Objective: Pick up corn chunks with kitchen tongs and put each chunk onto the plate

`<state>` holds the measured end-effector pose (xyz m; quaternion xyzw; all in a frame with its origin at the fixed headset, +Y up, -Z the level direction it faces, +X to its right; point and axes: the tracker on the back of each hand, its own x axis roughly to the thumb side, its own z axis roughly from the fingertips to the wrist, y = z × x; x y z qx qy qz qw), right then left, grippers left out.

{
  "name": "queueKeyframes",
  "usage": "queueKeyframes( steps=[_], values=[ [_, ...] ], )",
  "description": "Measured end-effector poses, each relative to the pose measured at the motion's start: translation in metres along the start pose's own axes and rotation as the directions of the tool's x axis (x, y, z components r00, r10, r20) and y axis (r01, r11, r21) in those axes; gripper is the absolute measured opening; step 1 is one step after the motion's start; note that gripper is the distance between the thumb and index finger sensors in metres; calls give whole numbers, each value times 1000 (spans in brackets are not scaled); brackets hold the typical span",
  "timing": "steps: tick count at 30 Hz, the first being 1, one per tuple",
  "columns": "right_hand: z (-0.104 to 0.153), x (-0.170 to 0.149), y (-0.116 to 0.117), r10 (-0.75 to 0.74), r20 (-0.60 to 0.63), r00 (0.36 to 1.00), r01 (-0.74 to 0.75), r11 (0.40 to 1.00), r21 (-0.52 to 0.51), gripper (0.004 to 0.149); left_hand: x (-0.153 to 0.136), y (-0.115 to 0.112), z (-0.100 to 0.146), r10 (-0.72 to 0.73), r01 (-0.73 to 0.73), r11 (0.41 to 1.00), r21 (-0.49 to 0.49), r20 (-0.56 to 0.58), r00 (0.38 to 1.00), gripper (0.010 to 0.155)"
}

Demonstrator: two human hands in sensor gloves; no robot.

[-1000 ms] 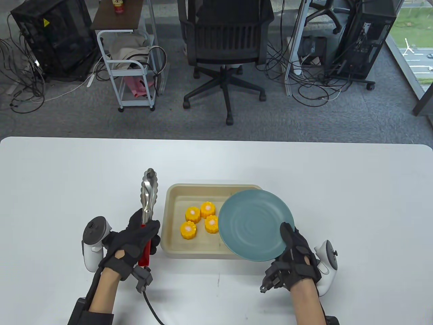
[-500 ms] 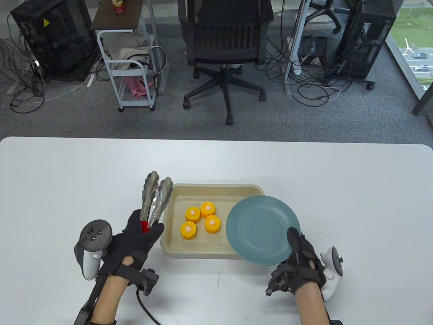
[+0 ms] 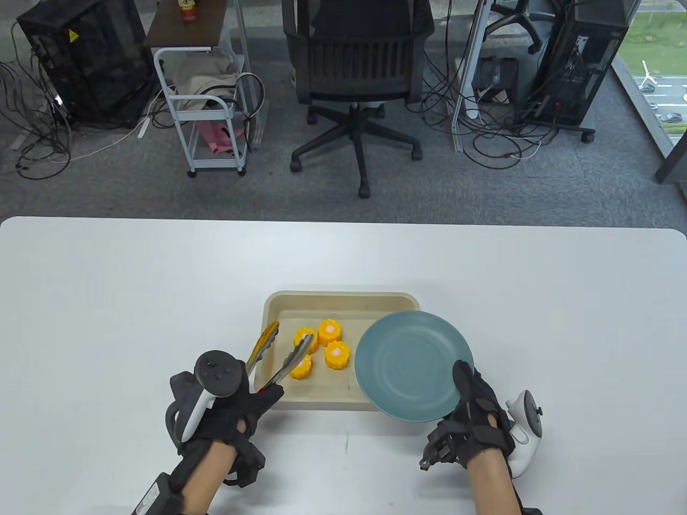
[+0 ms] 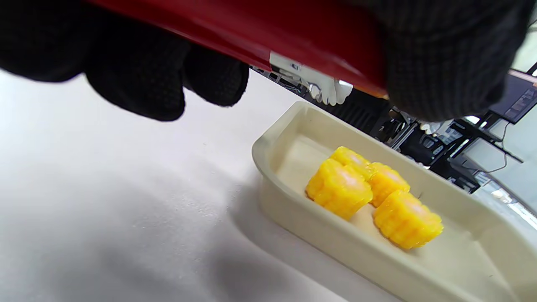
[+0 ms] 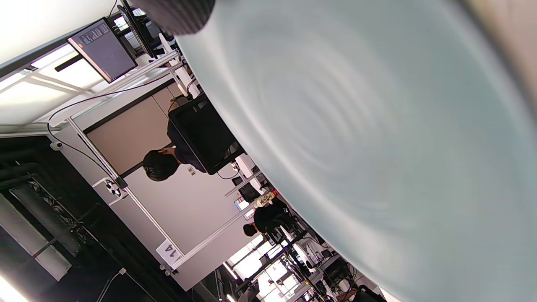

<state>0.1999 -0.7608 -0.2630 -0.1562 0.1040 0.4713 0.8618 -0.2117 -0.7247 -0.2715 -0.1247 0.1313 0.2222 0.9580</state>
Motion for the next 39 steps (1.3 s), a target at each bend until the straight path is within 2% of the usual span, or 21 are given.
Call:
queueKeyframes(
  steps=[4, 9, 17, 31, 33, 39],
  values=[
    [0, -1, 1, 5, -3, 1000, -5, 1000, 7, 55, 9, -7, 0, -123, 125, 992, 34, -39, 992, 92],
    [0, -2, 2, 16, -5, 1000, -15, 1000, 8, 55, 15, -16, -1, -206, 208, 978, 28, -61, 977, 89],
    [0, -3, 3, 29, -11, 1000, -29, 1000, 4, 55, 20, -23, -4, -272, 274, 962, 12, -76, 959, 86],
    [-2, -7, 5, 69, -27, 997, -69, 998, 1, 55, 14, -16, -3, -247, 245, 969, -33, -44, 968, 81],
    [-2, -7, 5, 73, -29, 997, -73, 997, 1, 55, 11, -10, 0, -199, 198, 979, -44, -33, 979, 81],
    [-2, -7, 6, 78, -35, 996, -79, 997, -2, 55, 17, 21, 15, -51, 50, 999, 18, 49, 997, 81]
  ],
)
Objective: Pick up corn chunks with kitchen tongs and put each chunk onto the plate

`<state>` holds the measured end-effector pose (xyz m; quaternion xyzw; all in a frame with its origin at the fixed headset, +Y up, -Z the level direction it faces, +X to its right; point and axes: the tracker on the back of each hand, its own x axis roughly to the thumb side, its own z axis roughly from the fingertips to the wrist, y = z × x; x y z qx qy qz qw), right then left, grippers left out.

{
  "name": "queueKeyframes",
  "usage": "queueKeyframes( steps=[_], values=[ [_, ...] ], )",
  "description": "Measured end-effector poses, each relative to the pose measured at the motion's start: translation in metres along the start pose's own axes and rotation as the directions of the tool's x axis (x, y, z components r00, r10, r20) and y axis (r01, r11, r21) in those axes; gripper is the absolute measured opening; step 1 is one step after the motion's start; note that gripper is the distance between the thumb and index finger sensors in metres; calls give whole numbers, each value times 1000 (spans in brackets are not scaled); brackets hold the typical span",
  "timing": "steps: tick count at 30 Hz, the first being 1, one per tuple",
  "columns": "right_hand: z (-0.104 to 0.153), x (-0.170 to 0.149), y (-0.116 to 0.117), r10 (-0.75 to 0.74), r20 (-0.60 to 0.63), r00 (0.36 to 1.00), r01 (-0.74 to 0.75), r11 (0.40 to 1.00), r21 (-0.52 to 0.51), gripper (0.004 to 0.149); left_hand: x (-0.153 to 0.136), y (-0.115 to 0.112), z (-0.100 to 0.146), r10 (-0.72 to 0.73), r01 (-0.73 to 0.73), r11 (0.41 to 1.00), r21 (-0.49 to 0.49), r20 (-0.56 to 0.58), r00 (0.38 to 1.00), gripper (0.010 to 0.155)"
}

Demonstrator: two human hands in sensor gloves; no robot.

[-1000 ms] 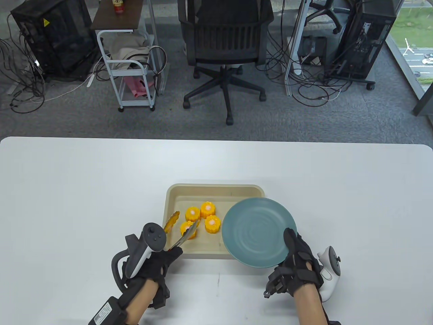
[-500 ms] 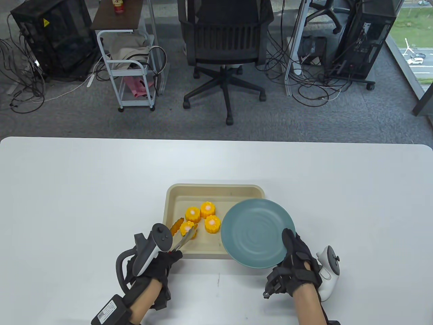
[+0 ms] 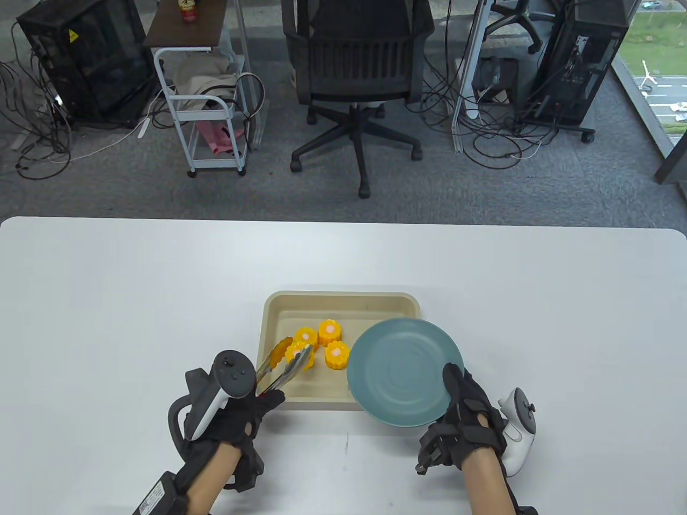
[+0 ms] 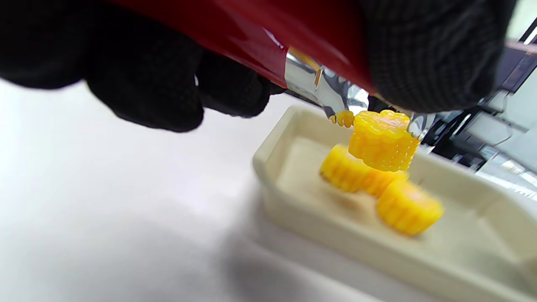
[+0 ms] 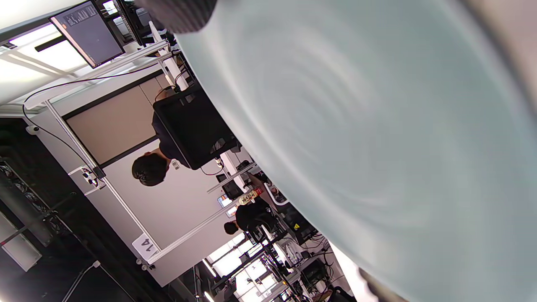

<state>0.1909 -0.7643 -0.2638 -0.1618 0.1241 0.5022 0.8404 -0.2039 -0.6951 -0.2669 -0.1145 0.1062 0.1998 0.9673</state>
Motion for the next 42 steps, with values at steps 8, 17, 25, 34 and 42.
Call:
queueKeyframes(
  steps=[8, 17, 25, 34, 42],
  values=[
    [-2, -2, 1, 5, -16, 1000, -5, 1000, -5, 55, 50, 43, 25, 89, -111, 990, 92, 218, 972, 80],
    [-2, -6, 5, 5, -38, 999, -5, 1000, 9, 55, 117, 13, 37, -60, 45, 998, 55, 337, 940, 80],
    [-1, -6, 5, -11, -40, 999, 12, 1000, 17, 54, 141, 0, 47, -136, 111, 990, 88, 371, 919, 80],
    [-2, -7, 5, -6, -32, 999, 7, 1000, 23, 54, 148, -10, 46, -176, 157, 984, 83, 372, 912, 80],
    [-2, -8, 5, -21, -43, 999, 22, 999, 26, 54, 147, -13, 41, -152, 139, 988, 61, 397, 905, 85]
  ],
)
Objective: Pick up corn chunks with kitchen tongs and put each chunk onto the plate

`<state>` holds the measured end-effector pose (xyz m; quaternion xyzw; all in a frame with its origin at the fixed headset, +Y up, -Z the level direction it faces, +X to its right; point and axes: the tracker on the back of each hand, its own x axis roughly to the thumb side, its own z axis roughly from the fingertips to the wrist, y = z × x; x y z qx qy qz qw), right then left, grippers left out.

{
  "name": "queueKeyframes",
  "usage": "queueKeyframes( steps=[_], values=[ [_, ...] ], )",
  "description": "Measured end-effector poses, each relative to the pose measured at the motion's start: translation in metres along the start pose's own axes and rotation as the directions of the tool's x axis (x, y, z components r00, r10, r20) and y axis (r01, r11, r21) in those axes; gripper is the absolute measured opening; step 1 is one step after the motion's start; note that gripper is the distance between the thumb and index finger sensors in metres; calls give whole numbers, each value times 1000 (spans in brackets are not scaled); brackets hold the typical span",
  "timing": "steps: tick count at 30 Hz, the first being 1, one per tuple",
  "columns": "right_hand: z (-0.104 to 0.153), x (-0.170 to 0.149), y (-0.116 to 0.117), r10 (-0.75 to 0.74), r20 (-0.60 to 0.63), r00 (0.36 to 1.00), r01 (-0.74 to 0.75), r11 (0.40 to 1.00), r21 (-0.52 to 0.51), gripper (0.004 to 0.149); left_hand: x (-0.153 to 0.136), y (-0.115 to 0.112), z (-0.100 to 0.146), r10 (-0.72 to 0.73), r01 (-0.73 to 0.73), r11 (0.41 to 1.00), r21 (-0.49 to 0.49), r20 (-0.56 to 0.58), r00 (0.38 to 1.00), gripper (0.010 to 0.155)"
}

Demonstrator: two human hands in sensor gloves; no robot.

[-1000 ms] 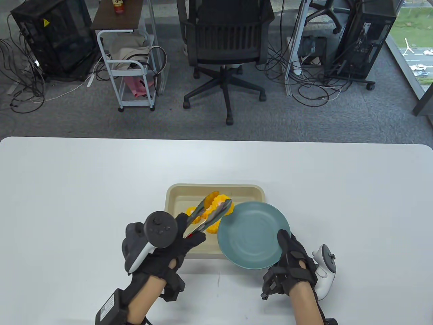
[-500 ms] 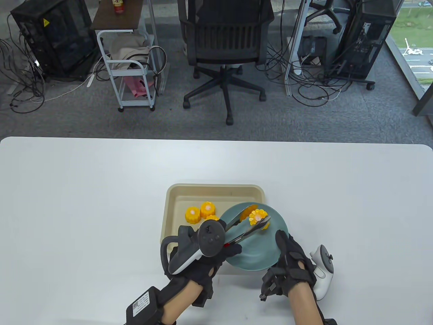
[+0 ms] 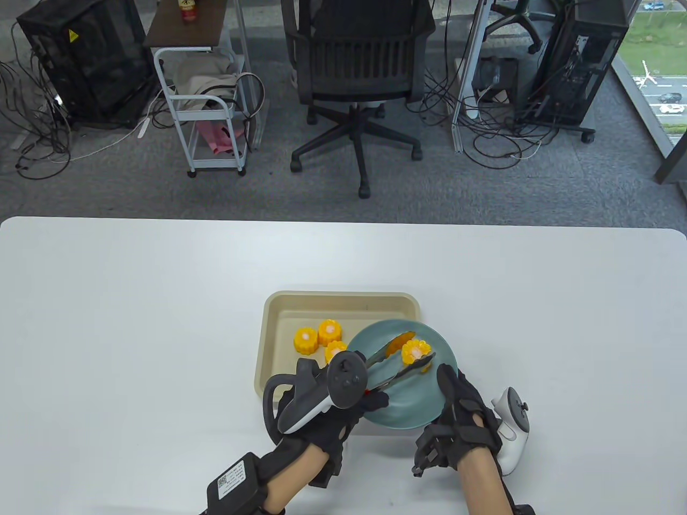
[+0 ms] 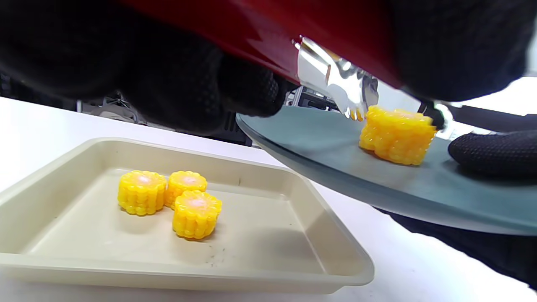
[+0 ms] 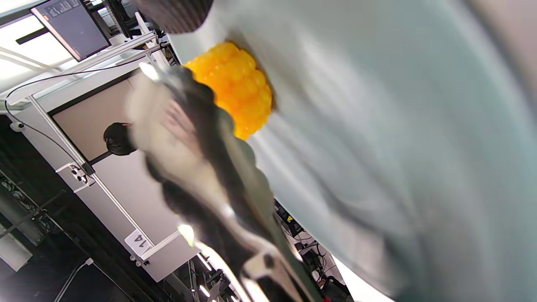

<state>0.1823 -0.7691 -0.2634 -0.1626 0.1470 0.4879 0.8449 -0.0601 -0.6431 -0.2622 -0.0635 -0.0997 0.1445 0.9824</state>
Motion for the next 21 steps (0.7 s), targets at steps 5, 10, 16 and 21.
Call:
queueKeyframes(
  steps=[5, 10, 16, 21],
  values=[
    [0, -1, -1, -23, -10, 1000, 23, 1000, 4, 54, -10, 10, 0, 56, -56, 998, 40, -15, 998, 93],
    [-1, 0, -3, -25, 4, 1000, 25, 1000, -3, 54, -36, 24, -4, 150, -145, 987, 71, -65, 987, 95],
    [-1, 1, -4, -16, 7, 1000, 16, 1000, -6, 54, -70, 30, -12, 239, -227, 970, 85, -159, 958, 95],
    [-1, 2, -4, -22, 8, 1000, 22, 1000, -6, 54, -92, 23, -19, 257, -250, 966, 59, -239, 936, 96]
  ],
)
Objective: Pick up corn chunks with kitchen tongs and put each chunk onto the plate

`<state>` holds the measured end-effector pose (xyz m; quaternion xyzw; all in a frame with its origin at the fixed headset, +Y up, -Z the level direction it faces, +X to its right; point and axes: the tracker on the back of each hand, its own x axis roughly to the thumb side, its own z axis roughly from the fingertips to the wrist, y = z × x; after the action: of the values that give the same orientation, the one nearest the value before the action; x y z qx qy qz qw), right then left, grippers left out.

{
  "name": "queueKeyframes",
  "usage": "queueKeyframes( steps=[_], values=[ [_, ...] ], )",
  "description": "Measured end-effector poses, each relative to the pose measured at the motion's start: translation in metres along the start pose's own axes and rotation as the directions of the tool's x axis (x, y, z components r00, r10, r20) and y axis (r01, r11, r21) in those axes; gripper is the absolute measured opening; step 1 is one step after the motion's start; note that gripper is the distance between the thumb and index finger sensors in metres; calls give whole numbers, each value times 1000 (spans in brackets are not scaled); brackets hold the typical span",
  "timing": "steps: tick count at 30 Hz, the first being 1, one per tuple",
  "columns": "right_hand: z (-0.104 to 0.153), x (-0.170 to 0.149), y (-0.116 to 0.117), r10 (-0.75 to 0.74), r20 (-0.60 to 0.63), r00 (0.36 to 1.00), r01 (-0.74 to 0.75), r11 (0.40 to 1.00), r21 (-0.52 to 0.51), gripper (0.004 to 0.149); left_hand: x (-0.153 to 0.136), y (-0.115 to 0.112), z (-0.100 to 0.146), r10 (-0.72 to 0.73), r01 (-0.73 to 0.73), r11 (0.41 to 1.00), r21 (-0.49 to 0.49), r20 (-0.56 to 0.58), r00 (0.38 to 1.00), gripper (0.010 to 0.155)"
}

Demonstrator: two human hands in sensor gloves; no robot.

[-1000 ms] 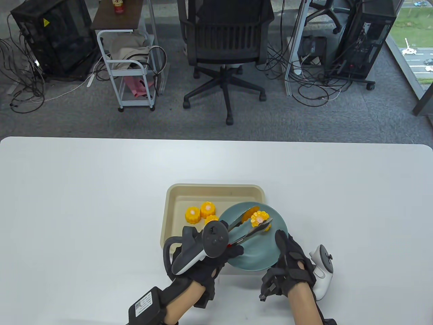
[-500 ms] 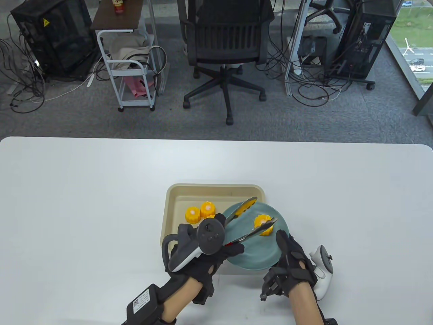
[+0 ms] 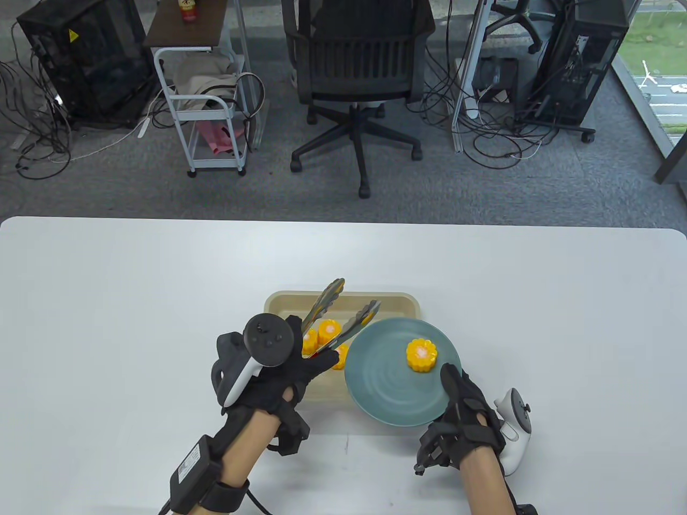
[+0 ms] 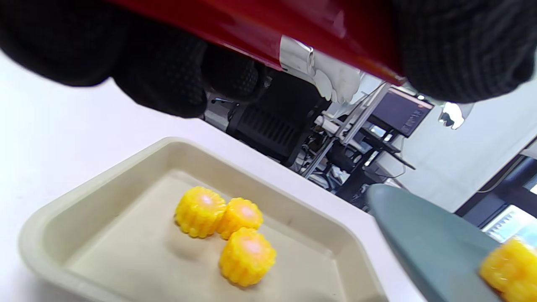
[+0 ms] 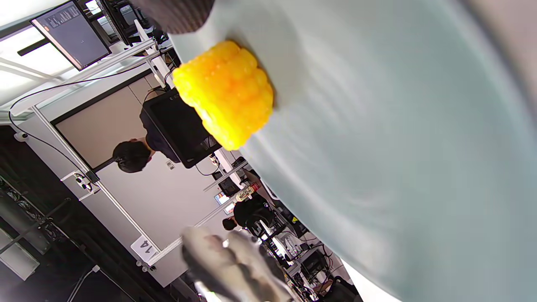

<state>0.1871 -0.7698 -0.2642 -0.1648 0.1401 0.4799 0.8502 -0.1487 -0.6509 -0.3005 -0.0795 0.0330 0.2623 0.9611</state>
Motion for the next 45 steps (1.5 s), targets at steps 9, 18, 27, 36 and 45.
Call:
queueKeyframes(
  steps=[9, 18, 27, 36, 45],
  values=[
    [1, 1, 0, -11, -1, 1000, 11, 1000, 1, 54, -43, -16, -18, -5, -2, 999, -48, -149, 989, 96],
    [0, 0, 0, -1, -7, 1000, 1, 1000, 7, 54, -71, -30, -30, -61, 26, 991, -129, -272, 960, 96],
    [0, 0, 1, 5, -7, 1000, -5, 1000, 3, 54, -78, -41, -37, -125, 72, 982, -172, -318, 940, 93],
    [0, -1, 1, 12, -10, 1000, -12, 1000, 8, 54, -79, -49, -41, -179, 116, 973, -201, -330, 927, 90],
    [0, -1, 1, 13, -8, 1000, -13, 1000, 6, 55, -77, -51, -42, -216, 153, 967, -205, -331, 919, 83]
  ],
)
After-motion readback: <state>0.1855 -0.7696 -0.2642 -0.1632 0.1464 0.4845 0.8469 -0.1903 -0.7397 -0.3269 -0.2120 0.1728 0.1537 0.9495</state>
